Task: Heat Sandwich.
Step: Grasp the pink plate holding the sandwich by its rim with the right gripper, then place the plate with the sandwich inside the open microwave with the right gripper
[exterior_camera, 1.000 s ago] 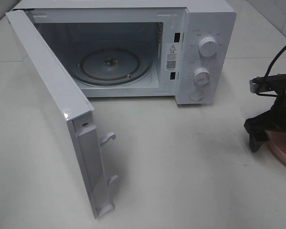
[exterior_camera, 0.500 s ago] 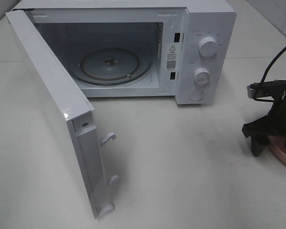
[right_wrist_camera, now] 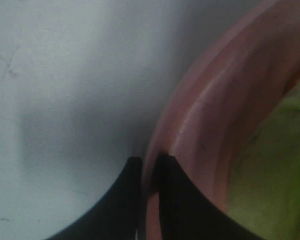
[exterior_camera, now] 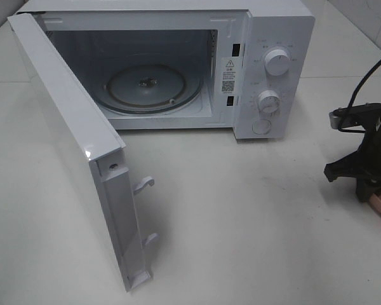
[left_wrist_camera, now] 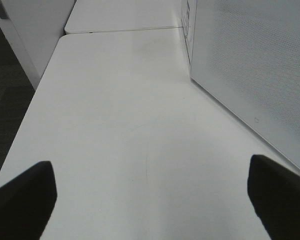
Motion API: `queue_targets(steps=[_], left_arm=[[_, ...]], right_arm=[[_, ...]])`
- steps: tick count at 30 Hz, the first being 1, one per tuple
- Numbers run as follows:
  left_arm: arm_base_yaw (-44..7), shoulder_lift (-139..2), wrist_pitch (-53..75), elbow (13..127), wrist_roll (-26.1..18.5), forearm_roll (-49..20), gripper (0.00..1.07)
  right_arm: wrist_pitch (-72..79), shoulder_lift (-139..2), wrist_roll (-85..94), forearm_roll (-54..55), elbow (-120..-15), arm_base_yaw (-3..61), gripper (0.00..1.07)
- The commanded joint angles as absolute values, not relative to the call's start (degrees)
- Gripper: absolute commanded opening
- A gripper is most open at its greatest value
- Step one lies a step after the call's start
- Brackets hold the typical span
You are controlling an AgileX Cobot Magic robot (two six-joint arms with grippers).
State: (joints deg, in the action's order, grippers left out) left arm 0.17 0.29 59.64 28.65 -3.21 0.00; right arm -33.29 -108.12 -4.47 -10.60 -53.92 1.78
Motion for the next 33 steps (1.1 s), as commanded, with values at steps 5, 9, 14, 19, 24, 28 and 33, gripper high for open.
queue_targets(steps=[5, 9, 14, 19, 24, 28, 33], left_arm=[[0.2, 1.9, 59.5, 28.6, -3.0, -0.4, 0.98], [0.2, 1.9, 59.5, 28.6, -3.0, -0.4, 0.98], [0.2, 1.9, 59.5, 28.6, -3.0, -0.4, 0.98], [0.2, 1.9, 59.5, 28.6, -3.0, -0.4, 0.98], [0.2, 1.9, 59.5, 28.6, -3.0, -0.4, 0.98], [0.2, 1.9, 59.5, 28.6, -3.0, -0.4, 0.98], [0.2, 1.9, 59.5, 28.6, -3.0, -0.4, 0.98]], right_arm=[[-34.1, -108.5, -5.1, -10.5, -53.7, 1.7, 0.00], [-34.9, -108.5, -5.2, -10.8, -53.7, 2.2, 0.00], [-36.3, -108.1, -8.3, -14.6, -53.7, 4.1, 0.00], [-38.9, -106.2, -14.2, -21.0, -53.7, 6.4, 0.00], [-41.8, -104.6, -15.5, -23.5, -53.6, 8.4, 0.00], [-43.5, -103.2, -15.5, -23.7, -53.6, 9.7, 0.00], [-46.6, -100.7, -15.5, -24.4, -53.5, 11.5, 0.00]])
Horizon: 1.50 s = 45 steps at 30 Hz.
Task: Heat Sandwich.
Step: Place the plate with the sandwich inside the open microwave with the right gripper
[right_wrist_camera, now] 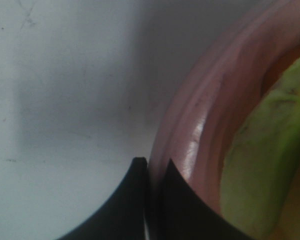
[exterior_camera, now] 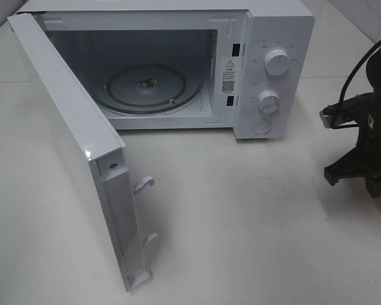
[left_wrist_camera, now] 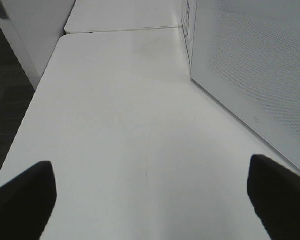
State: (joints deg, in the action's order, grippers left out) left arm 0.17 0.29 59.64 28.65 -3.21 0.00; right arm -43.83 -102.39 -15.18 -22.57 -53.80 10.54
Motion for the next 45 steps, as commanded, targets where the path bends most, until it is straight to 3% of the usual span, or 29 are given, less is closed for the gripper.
queue_targets(steps=[1, 20, 45], left_arm=[[0.2, 1.9, 59.5, 28.6, -3.0, -0.4, 0.98], [0.2, 1.9, 59.5, 28.6, -3.0, -0.4, 0.98], [0.2, 1.9, 59.5, 28.6, -3.0, -0.4, 0.98]], right_arm=[[-47.3, -100.3, -15.5, -24.4, -53.5, 11.9, 0.00], [-50.1, -85.8, -17.8, -24.5, -41.5, 20.2, 0.00], [-59.5, -72.9, -19.2, -23.4, -38.6, 44.3, 0.00]])
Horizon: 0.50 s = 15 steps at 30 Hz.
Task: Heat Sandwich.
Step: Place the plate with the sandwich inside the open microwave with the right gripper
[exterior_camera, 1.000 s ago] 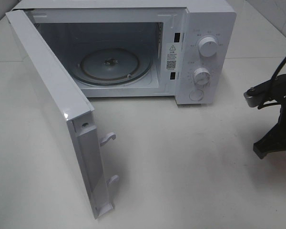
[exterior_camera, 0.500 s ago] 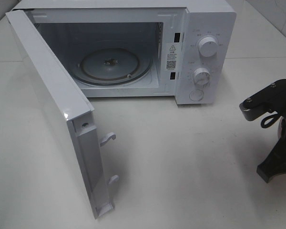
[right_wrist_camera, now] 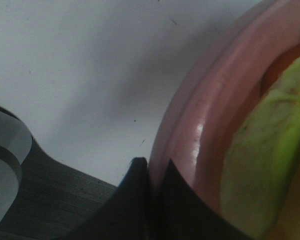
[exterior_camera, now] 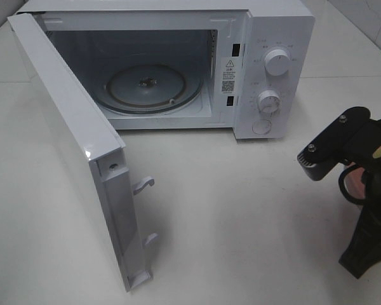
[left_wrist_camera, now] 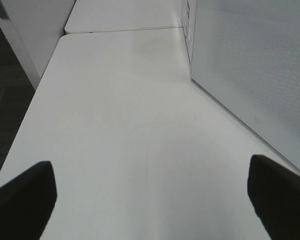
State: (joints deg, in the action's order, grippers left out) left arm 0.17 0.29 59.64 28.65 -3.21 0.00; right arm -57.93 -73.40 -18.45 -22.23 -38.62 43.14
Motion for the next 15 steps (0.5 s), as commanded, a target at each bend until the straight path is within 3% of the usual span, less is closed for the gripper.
queue_targets(steps=[1, 15], left_arm=[[0.2, 1.9, 59.5, 28.6, -3.0, -0.4, 0.98], [0.2, 1.9, 59.5, 28.6, -3.0, -0.4, 0.98]], right_arm=[[-59.9, -72.7, -19.1, -23.4, -38.6, 46.3, 0.00], [-60.4, -72.7, -12.8, -23.4, -38.6, 55.9, 0.00]])
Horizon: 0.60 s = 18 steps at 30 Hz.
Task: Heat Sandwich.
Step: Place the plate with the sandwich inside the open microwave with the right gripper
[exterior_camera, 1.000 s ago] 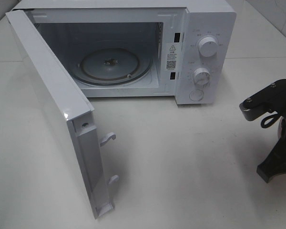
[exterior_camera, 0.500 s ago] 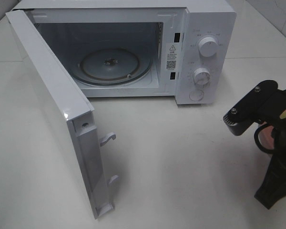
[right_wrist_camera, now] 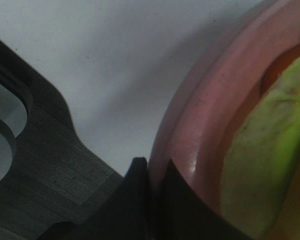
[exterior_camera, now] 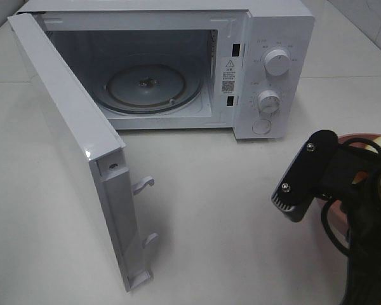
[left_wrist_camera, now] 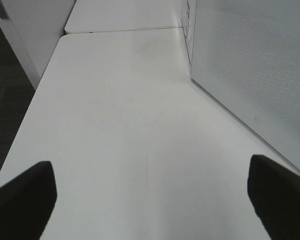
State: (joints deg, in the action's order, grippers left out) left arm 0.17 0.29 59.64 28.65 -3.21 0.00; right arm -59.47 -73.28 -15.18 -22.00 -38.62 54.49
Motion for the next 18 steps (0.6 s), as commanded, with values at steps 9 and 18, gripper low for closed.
queue_targets(steps=[9, 18], left_arm=[[0.2, 1.9, 59.5, 28.6, -3.0, -0.4, 0.98], [0.2, 1.9, 59.5, 28.6, -3.0, -0.4, 0.98]], right_arm=[[-56.8, -72.7, -1.5, -23.5, -38.6, 58.4, 0.00], [-51.6, -72.7, 11.9, -23.6, -38.6, 58.4, 0.00]])
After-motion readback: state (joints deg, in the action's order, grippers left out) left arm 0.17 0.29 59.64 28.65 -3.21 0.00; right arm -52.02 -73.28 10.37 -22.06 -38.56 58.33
